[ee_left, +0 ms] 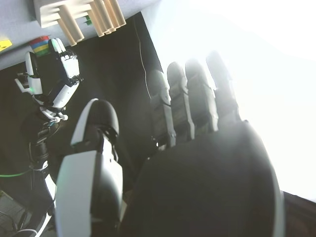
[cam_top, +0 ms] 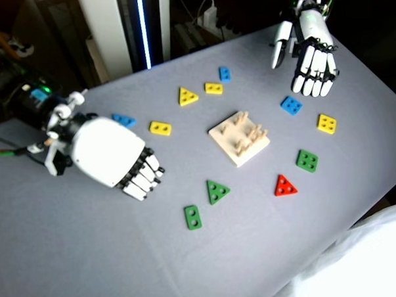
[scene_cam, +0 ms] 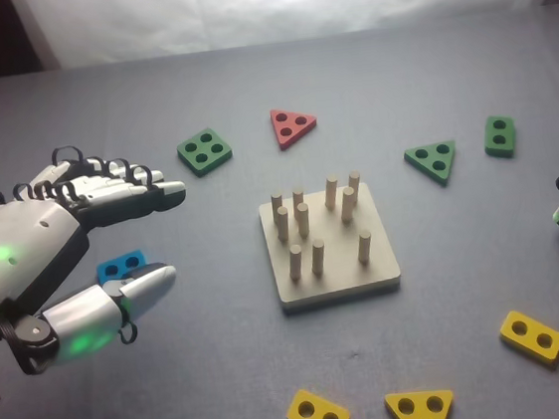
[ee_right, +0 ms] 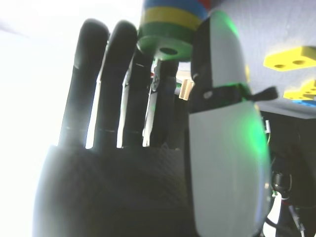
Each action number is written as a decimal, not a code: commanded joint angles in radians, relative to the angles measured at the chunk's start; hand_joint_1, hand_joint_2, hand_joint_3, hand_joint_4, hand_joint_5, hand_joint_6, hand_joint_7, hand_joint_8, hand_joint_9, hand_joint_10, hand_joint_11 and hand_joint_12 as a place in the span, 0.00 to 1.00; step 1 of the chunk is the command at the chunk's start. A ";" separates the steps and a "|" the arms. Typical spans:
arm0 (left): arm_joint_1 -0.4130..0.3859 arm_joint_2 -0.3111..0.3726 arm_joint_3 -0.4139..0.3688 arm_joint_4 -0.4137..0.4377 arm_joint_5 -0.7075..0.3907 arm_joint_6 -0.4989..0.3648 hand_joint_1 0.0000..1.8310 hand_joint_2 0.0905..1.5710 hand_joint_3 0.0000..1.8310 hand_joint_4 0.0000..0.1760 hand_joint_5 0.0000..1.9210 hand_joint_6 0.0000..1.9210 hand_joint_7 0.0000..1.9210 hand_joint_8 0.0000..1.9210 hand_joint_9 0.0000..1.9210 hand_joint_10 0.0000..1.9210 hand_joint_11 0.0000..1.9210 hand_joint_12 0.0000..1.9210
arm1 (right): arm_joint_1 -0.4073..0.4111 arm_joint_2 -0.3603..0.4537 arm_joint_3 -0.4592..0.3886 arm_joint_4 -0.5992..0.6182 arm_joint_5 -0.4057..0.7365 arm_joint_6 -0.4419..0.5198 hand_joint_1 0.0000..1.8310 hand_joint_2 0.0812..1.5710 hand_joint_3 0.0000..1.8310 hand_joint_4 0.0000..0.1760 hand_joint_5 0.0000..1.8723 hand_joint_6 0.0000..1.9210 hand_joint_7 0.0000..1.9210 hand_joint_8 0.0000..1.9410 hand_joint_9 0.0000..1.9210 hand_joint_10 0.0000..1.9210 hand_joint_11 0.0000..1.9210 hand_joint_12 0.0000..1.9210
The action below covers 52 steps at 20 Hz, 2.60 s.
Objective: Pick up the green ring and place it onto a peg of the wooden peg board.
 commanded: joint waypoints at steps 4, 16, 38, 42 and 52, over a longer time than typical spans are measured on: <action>-0.009 -0.008 0.000 0.009 -0.125 -0.006 0.32 0.83 0.00 0.04 0.29 0.00 0.23 0.00 0.19 0.00 0.00 0.36 | 0.018 0.003 0.004 0.015 0.079 -0.012 0.68 0.71 0.00 0.00 0.50 0.45 0.49 0.64 0.40 0.69 0.35 0.82; -0.005 -0.010 0.004 0.006 -0.121 -0.008 0.32 0.83 0.00 0.00 0.31 0.00 0.23 0.00 0.19 0.00 0.00 0.34 | 0.237 -0.019 -0.026 -0.164 0.160 0.015 0.69 0.65 0.00 0.15 0.59 0.42 0.61 0.36 0.52 0.45 0.37 0.70; -0.006 -0.035 0.037 -0.012 -0.085 -0.018 0.37 0.82 0.00 0.16 0.28 0.00 0.22 0.00 0.18 0.00 0.00 0.37 | 0.409 -0.248 0.125 -0.543 0.163 0.403 0.77 0.62 0.00 0.00 0.58 0.39 0.69 0.19 0.61 0.44 0.49 0.61; -0.010 -0.035 0.035 -0.013 -0.088 -0.019 0.41 0.81 0.00 0.12 0.28 0.00 0.22 0.00 0.19 0.00 0.00 0.46 | 0.410 -0.251 0.126 -0.543 0.163 0.403 0.76 0.64 0.00 0.00 0.53 0.47 0.63 0.30 0.56 0.49 0.47 0.60; -0.010 -0.036 0.032 -0.016 -0.087 -0.024 0.37 0.82 0.00 0.22 0.27 0.00 0.21 0.00 0.17 0.00 0.00 0.44 | 0.389 -0.253 0.126 -0.545 0.158 0.422 0.70 0.63 0.00 0.00 0.57 0.43 0.77 0.07 0.71 0.20 0.57 0.58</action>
